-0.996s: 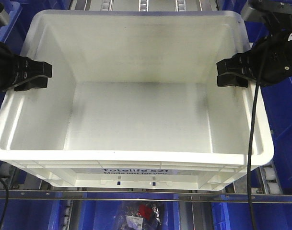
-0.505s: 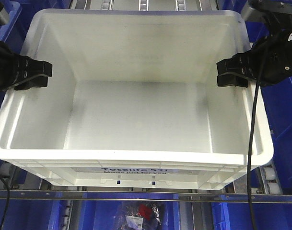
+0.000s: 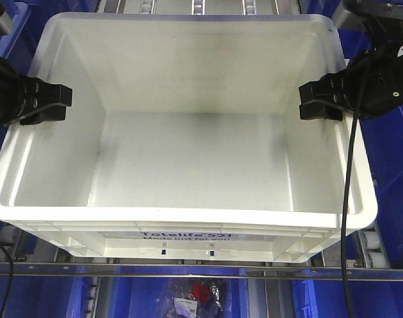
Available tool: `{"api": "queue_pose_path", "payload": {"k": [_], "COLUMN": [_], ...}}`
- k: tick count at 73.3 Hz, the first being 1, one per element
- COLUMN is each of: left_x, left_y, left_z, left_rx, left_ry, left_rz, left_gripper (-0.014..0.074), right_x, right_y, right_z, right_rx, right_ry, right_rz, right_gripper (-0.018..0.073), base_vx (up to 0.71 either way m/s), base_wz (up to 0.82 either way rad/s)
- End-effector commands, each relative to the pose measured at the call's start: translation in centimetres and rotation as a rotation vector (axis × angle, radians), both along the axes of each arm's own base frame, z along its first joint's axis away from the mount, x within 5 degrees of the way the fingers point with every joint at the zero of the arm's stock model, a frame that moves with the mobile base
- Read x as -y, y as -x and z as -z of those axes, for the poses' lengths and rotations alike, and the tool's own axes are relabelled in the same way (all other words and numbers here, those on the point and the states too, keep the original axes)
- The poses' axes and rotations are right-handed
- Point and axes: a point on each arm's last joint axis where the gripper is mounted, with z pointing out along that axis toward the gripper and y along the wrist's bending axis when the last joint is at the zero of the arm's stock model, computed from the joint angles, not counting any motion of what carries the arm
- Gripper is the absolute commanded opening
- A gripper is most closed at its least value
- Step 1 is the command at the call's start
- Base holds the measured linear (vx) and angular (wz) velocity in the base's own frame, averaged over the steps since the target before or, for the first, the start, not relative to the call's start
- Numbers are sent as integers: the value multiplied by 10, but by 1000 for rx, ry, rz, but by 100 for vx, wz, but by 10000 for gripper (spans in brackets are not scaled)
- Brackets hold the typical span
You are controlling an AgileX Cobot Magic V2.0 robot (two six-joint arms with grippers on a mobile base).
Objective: Move bin from left to right shelf
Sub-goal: 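Lift the tote off the shelf with both grippers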
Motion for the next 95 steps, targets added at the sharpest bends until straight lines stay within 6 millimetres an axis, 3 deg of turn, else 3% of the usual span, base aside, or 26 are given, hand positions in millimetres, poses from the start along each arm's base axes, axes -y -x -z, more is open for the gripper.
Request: {"api": "queue_pose_path", "payload": {"k": [1,95], "left_x": [1,1], "left_y": [2,2], "left_z": [-30,-30], "left_rx": [186,185], "left_ry": [29,31], "left_rz": [5,5], "left_gripper": [1,2], "right_x": [3,3], "right_y": [2,1], "right_z": [-27,-27], "right_rx": [160,162], "right_ry": [2,2], "right_rz": [-4,-3], "right_gripper": [-5,-5], "base_vx": [0,-2], "base_wz": [0,-1]}}
